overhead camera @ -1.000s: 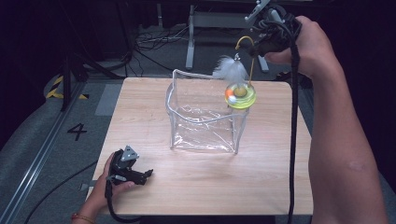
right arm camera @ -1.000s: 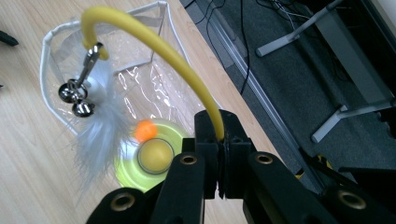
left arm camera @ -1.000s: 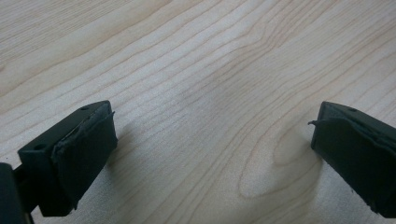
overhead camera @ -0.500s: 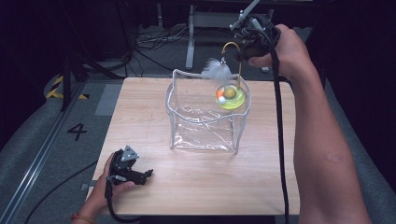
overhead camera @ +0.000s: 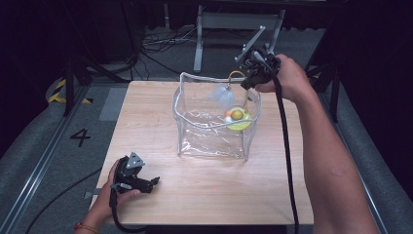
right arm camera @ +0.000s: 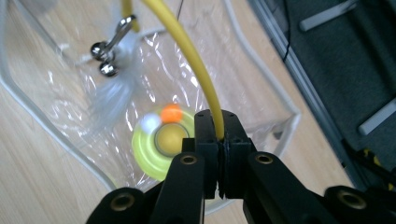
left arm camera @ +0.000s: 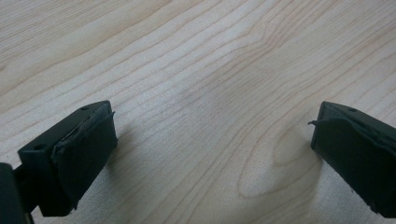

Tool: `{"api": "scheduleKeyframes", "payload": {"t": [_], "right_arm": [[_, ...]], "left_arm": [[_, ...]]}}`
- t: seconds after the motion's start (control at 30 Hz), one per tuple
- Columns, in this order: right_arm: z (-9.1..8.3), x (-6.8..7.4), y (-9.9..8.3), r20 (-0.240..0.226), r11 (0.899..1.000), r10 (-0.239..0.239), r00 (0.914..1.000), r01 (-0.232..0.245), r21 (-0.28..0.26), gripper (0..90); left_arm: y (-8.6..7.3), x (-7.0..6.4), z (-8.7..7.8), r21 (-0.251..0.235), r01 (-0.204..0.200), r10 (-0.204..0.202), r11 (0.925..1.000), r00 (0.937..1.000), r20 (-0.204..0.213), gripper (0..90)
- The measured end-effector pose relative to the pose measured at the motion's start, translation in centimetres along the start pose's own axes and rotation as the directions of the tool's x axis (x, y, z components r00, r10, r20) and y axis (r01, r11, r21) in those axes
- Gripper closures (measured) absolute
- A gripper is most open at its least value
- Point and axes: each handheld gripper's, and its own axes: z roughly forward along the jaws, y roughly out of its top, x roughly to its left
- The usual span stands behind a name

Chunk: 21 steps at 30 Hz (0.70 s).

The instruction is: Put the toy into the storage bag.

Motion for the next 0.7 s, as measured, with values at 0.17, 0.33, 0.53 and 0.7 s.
{"api": "scheduleKeyframes", "payload": {"t": [0.17, 0.33, 0.53, 0.7], "right_arm": [[2.0, 0.3, -1.6, -0.035, 1.000, 0.006, 0.9994, -0.005, 0.015, 88.0], [3.8, 1.0, -2.9, -0.083, 1.000, -0.001, 0.9965, 0.003, 0.027, 88.0], [5.5, 2.1, -3.6, -0.127, 0.999, -0.017, 0.9918, 0.021, 0.035, 87.8], [6.6, 2.6, -3.9, -0.129, 0.998, -0.016, 0.9915, 0.024, 0.062, 87.7]], "left_arm": [[0.0, -0.1, 0.0, 0.004, 0.014, -0.014, 0.9999, 0.9999, 0.009, 0.4], [0.0, 0.0, 0.0, 0.003, 0.011, -0.011, 0.9999, 0.9999, 0.011, 0.3], [0.0, 0.0, 0.0, 0.006, 0.003, -0.003, 1.0000, 0.9999, 0.010, 0.1], [0.0, 0.0, 0.0, 0.007, 0.003, -0.003, 1.0000, 0.9999, 0.011, 0.1]]}}
